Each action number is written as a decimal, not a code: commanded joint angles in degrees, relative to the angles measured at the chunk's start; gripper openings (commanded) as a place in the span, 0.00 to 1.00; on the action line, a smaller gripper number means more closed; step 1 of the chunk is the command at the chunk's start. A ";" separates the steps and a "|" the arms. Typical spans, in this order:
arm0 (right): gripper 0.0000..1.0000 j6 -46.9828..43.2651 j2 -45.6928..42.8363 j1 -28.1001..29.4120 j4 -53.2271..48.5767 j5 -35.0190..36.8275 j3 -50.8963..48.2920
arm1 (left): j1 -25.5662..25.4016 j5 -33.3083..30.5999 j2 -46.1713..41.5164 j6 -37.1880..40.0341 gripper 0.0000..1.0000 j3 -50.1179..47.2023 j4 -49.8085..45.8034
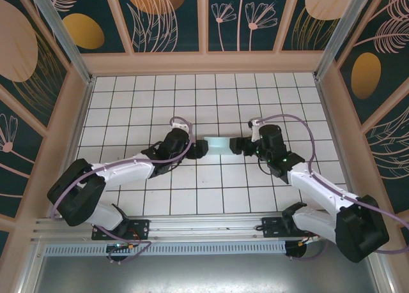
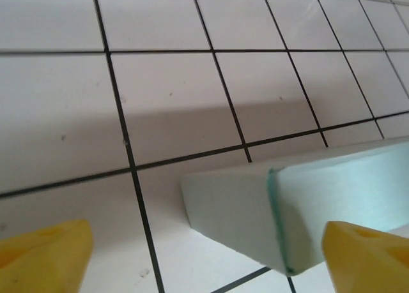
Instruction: Fold the paper box
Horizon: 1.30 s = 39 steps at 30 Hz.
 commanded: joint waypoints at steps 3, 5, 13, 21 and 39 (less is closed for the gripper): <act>0.92 -12.25 -2.73 -0.91 -4.93 -4.61 5.62 | 1.15 -2.77 -1.84 1.27 0.99 10.11 -10.36; 0.93 -16.68 -1.91 -1.18 -5.70 -7.24 6.94 | 2.78 -2.85 -2.77 0.41 0.98 10.18 -9.74; 0.95 -35.44 10.90 -0.67 -14.90 -21.03 18.81 | 12.20 -0.07 -8.56 -3.36 0.99 3.61 -8.55; 0.95 -50.87 30.12 3.68 -28.43 -25.01 34.44 | 14.89 -0.05 -14.92 -3.64 0.99 -3.21 -8.62; 0.55 -57.37 46.51 5.83 -37.54 -22.05 46.42 | 14.94 -0.03 -17.06 -3.06 0.99 -9.36 -7.14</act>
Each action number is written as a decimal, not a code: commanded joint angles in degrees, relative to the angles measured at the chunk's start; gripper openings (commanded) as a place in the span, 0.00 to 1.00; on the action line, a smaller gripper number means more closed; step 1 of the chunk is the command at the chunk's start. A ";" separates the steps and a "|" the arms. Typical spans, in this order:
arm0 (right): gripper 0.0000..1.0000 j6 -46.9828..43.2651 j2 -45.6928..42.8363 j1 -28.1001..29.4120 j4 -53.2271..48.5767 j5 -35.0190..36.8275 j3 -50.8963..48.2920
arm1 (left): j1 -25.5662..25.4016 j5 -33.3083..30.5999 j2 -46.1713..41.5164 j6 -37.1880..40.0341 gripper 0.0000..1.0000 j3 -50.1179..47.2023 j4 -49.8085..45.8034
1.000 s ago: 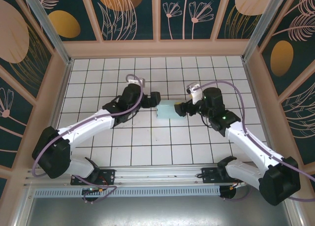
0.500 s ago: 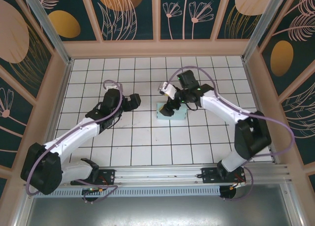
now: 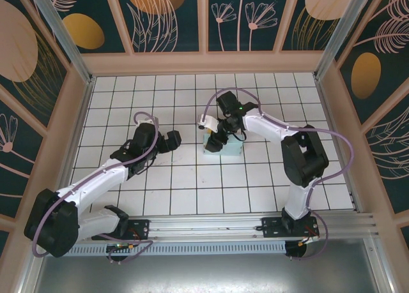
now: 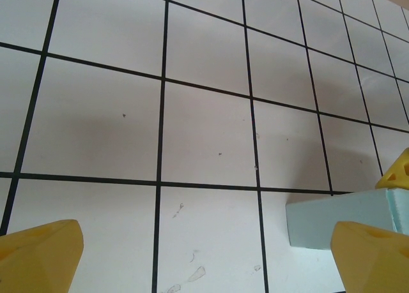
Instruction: Fold the paper box
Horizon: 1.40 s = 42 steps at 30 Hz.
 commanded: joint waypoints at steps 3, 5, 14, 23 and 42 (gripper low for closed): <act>0.43 -0.84 0.43 1.03 -2.01 1.05 2.26 | 0.25 -0.11 0.02 0.12 0.99 -0.76 0.98; 0.39 -0.45 0.24 1.05 -1.55 1.73 2.01 | 0.25 -0.13 0.35 0.24 0.99 -0.87 1.07; 0.32 2.92 -4.43 2.11 5.78 10.21 -1.25 | 0.25 0.05 1.18 -0.41 0.99 -1.80 2.33; 0.29 -0.40 -6.36 8.00 28.32 36.56 -5.97 | 1.28 1.80 3.38 -3.59 0.99 -4.24 5.74; 0.82 -0.95 0.31 14.63 41.22 36.89 -11.11 | 2.51 -0.92 -1.08 -4.75 0.99 -8.23 6.26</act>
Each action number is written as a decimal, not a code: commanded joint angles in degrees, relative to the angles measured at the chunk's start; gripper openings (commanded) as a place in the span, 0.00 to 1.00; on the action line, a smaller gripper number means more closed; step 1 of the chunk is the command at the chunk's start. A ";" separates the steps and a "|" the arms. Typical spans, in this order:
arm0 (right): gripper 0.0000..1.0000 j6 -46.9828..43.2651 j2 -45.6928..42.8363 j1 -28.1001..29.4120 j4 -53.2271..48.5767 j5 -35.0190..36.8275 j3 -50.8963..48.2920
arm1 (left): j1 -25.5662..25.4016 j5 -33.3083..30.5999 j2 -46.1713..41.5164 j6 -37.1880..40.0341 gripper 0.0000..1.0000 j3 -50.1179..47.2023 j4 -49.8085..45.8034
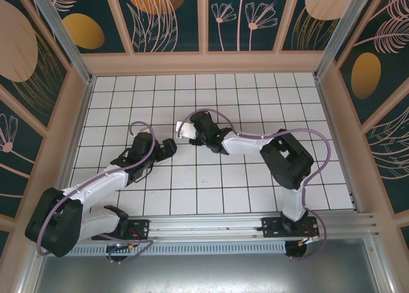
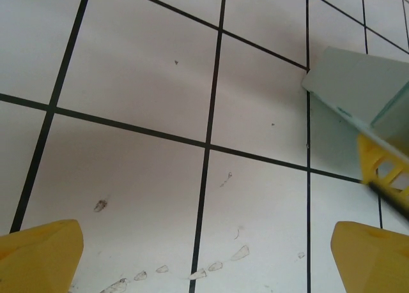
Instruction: Fold the paper box
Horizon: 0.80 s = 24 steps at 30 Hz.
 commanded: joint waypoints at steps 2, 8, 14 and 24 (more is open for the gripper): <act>0.93 7.11 -7.39 -0.85 -0.55 -9.69 -1.73 | 0.35 -2.55 -2.04 3.36 0.99 0.39 2.64; 0.97 23.18 -19.76 -8.35 8.19 -22.38 -10.32 | 0.43 -15.58 -9.10 16.36 0.98 -0.08 8.57; 0.97 39.20 -30.79 -20.26 21.69 -22.12 -25.16 | 0.99 -29.59 -15.99 34.11 0.99 -12.08 31.28; 0.99 46.05 -34.54 -40.97 39.31 -14.15 -45.16 | 14.84 -23.41 -11.02 39.31 0.98 -22.70 47.57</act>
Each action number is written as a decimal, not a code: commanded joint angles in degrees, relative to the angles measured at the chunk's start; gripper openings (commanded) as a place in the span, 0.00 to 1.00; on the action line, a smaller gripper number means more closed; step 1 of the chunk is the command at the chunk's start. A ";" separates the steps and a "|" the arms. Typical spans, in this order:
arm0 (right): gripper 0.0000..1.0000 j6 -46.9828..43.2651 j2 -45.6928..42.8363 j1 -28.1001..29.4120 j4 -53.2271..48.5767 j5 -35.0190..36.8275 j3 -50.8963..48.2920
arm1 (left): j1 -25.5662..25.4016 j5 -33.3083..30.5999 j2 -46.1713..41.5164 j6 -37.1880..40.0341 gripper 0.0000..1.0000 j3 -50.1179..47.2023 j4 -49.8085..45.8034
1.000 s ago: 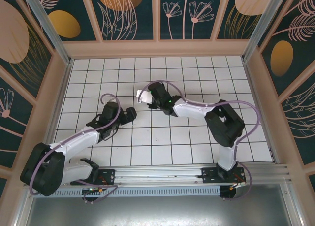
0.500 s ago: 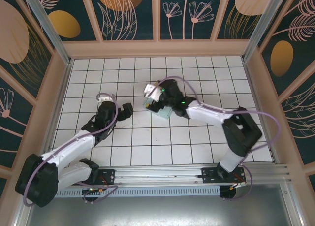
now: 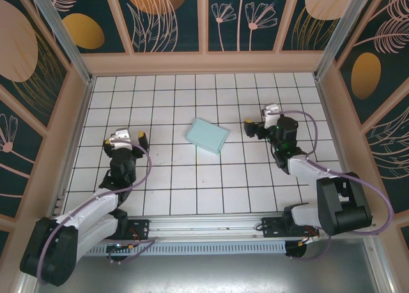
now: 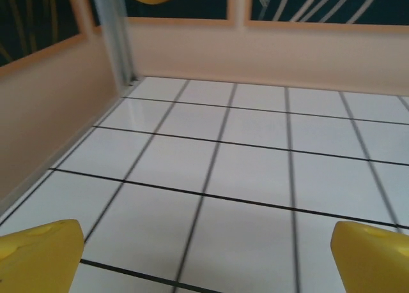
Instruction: Fold the paper box
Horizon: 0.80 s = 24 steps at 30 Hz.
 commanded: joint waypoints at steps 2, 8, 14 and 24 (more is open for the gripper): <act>0.99 2.61 2.09 -4.73 10.83 2.77 -2.79 | 6.09 4.38 4.17 1.88 0.99 -2.90 12.22; 0.99 4.03 6.17 -9.69 18.39 0.01 -5.15 | 12.42 14.08 14.39 2.58 0.98 0.62 20.43; 0.99 6.83 12.54 -11.56 35.63 1.64 -12.22 | 15.11 19.92 26.42 1.82 0.99 7.30 24.89; 0.99 9.27 14.73 -13.75 38.64 0.94 -12.88 | 15.44 15.70 31.79 0.21 0.99 4.02 35.13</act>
